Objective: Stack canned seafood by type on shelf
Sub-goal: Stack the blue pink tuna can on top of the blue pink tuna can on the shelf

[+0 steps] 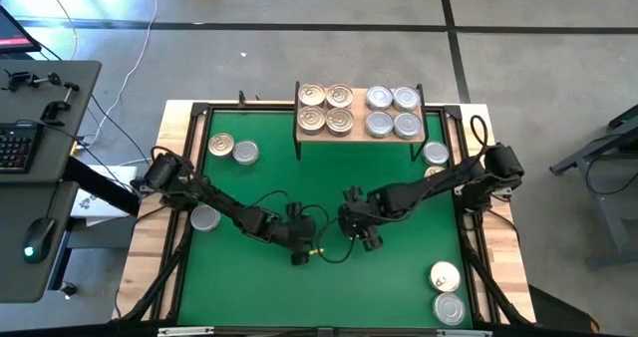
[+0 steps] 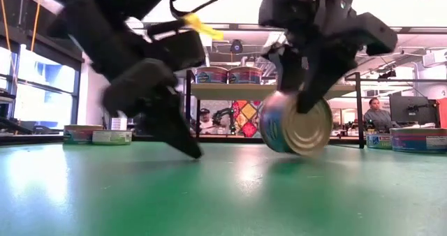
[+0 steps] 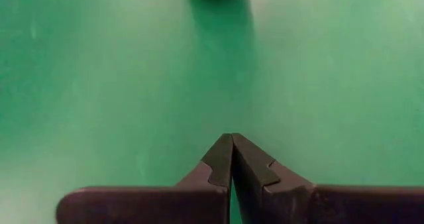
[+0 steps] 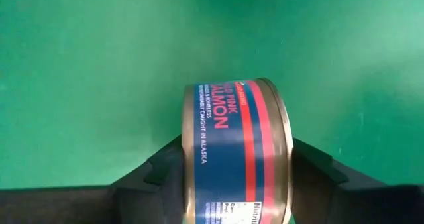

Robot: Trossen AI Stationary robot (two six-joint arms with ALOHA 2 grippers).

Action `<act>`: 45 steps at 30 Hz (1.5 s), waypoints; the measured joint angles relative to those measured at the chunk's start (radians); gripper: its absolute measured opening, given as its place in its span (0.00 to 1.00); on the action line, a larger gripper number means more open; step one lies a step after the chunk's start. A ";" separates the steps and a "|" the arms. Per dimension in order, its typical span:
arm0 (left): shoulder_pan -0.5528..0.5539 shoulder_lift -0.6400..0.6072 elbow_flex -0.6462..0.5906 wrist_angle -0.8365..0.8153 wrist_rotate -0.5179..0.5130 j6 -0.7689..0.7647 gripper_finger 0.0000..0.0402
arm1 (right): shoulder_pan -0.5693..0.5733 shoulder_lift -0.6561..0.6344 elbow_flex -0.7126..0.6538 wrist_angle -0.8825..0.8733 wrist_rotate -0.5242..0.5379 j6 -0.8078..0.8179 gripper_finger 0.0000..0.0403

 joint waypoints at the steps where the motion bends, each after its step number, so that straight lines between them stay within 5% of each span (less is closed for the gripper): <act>1: -0.015 -0.008 0.000 -0.030 -0.013 -0.013 0.00 | 0.005 -0.003 0.014 -0.003 0.011 -0.002 0.45; 6: -0.091 -0.060 -0.025 -0.143 -0.153 -0.075 0.00 | 0.020 -0.022 0.152 -0.021 0.249 -0.132 0.45; 11: -0.132 -0.146 -0.184 0.021 -0.254 -0.148 0.00 | -0.070 -0.032 0.318 0.022 0.448 -0.366 0.45; 19: -0.139 -0.184 -0.448 0.507 -0.258 -0.201 0.00 | -0.419 -0.032 0.409 0.248 0.376 -0.634 0.45; 25: -0.139 -0.179 -0.496 0.572 -0.267 -0.226 0.00 | -0.603 0.044 0.410 0.442 0.237 -0.684 0.45; 32: -0.139 -0.179 -0.496 0.570 -0.290 -0.226 0.00 | -0.643 0.143 0.409 0.514 0.289 -0.831 0.45; 41: -0.131 -0.179 -0.496 0.571 -0.294 -0.225 0.00 | -0.643 0.162 0.410 0.518 0.290 -0.833 0.45; 45: -0.131 -0.179 -0.496 0.571 -0.294 -0.225 0.00 | -0.643 0.161 0.412 0.513 0.283 -0.816 0.59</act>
